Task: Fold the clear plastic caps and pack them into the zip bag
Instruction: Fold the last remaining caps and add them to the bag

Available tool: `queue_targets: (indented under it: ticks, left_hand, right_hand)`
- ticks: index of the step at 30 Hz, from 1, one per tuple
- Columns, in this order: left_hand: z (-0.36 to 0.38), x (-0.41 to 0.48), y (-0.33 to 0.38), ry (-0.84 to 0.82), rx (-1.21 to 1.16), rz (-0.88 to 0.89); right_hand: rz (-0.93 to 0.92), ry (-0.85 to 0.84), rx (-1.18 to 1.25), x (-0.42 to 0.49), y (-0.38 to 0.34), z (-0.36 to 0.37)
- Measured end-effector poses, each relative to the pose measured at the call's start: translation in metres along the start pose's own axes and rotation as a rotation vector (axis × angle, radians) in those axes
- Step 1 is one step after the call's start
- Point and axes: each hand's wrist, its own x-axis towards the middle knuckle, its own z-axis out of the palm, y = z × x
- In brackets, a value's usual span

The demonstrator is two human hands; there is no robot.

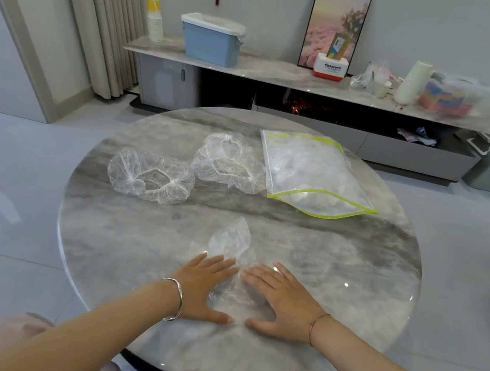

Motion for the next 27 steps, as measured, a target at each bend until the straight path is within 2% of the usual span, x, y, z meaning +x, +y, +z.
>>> queue_targets:
  ticks: [3,6,7,9,12,14,16,18,20,22,24,27]
  left_hand:
    - [-0.002,-0.001,0.001,0.018,-0.04,0.046]
    - [-0.005,-0.001,0.001,0.046,-0.093,0.075]
    - [-0.004,0.001,0.0,0.062,-0.124,0.076]
    - [-0.004,0.002,-0.001,0.094,-0.203,0.057]
    - [-0.005,0.001,0.0,0.122,-0.323,0.002]
    - [-0.007,0.003,0.003,0.19,-0.413,-0.062]
    - [-0.008,0.005,0.007,0.288,-0.607,-0.148]
    - [-0.009,0.008,0.009,0.312,-0.794,-0.262]
    - [-0.007,0.011,0.008,0.318,-0.871,-0.351]
    - [-0.008,0.014,0.005,0.342,-0.898,-0.397]
    - [-0.008,0.017,0.002,0.358,-0.911,-0.421]
    - [-0.009,0.018,0.003,0.367,-0.89,-0.428]
  right_hand:
    - [0.013,0.008,0.036,0.001,-0.001,0.004]
    - [-0.02,0.188,-0.013,0.007,0.002,0.008]
    - [0.003,0.212,0.039,0.009,0.002,0.006]
    - [0.137,0.228,0.211,0.012,0.001,0.0]
    - [0.41,0.261,0.649,0.018,-0.001,-0.009]
    - [0.52,0.288,0.911,0.024,0.0,-0.013]
    - [0.614,0.341,1.065,0.03,0.0,-0.018]
    - [0.689,0.439,1.147,0.035,0.001,-0.019]
    - [0.666,0.531,1.093,0.036,-0.003,-0.018]
    - [0.522,0.577,0.803,0.031,-0.006,-0.016]
    - [0.321,0.531,0.49,0.026,-0.008,-0.012]
    - [0.096,0.403,0.194,0.024,-0.011,-0.002]
